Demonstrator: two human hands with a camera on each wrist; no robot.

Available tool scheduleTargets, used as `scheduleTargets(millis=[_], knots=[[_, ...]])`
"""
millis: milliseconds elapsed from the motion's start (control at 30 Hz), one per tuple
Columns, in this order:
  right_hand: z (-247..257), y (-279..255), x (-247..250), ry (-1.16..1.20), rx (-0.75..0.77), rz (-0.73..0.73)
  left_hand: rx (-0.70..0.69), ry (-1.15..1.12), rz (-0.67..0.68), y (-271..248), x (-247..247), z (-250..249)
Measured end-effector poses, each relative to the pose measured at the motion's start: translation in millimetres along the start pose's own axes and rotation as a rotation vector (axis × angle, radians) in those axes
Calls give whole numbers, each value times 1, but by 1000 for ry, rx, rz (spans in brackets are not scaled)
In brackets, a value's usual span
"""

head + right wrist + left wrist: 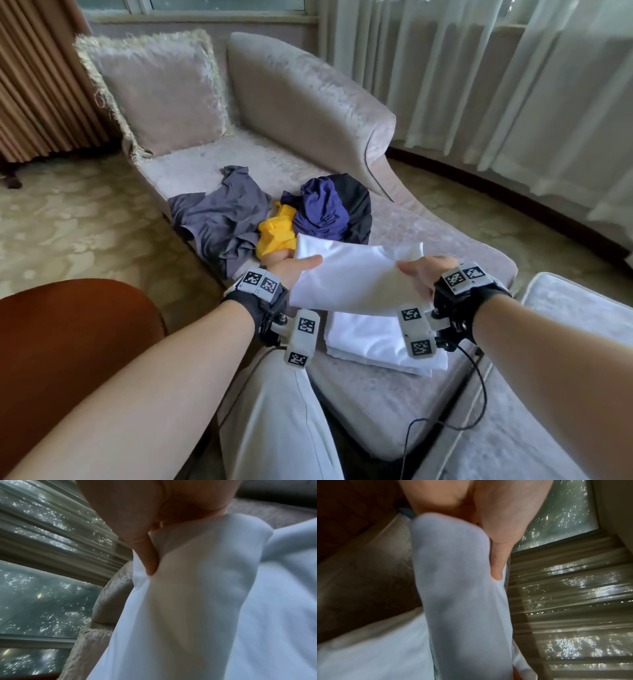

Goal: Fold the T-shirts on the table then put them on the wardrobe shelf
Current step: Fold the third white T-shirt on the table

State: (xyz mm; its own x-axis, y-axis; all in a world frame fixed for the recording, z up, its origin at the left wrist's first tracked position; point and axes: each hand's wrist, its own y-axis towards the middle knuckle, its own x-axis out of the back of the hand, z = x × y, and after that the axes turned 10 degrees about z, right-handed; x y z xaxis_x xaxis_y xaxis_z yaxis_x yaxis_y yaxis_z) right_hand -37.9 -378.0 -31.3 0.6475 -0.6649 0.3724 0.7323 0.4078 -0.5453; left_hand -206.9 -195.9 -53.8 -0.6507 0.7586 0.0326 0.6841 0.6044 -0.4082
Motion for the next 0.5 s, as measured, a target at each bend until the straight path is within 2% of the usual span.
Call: scheduleTargets(millis=[100, 233, 500], knots=[[-4, 27, 23, -34, 5, -53, -7, 80, 0, 35, -26, 0], [-15, 63, 40, -50, -10, -96, 10, 79, 22, 78, -50, 13], [-34, 120, 40, -57, -72, -110, 3, -20, -11, 134, -76, 31]])
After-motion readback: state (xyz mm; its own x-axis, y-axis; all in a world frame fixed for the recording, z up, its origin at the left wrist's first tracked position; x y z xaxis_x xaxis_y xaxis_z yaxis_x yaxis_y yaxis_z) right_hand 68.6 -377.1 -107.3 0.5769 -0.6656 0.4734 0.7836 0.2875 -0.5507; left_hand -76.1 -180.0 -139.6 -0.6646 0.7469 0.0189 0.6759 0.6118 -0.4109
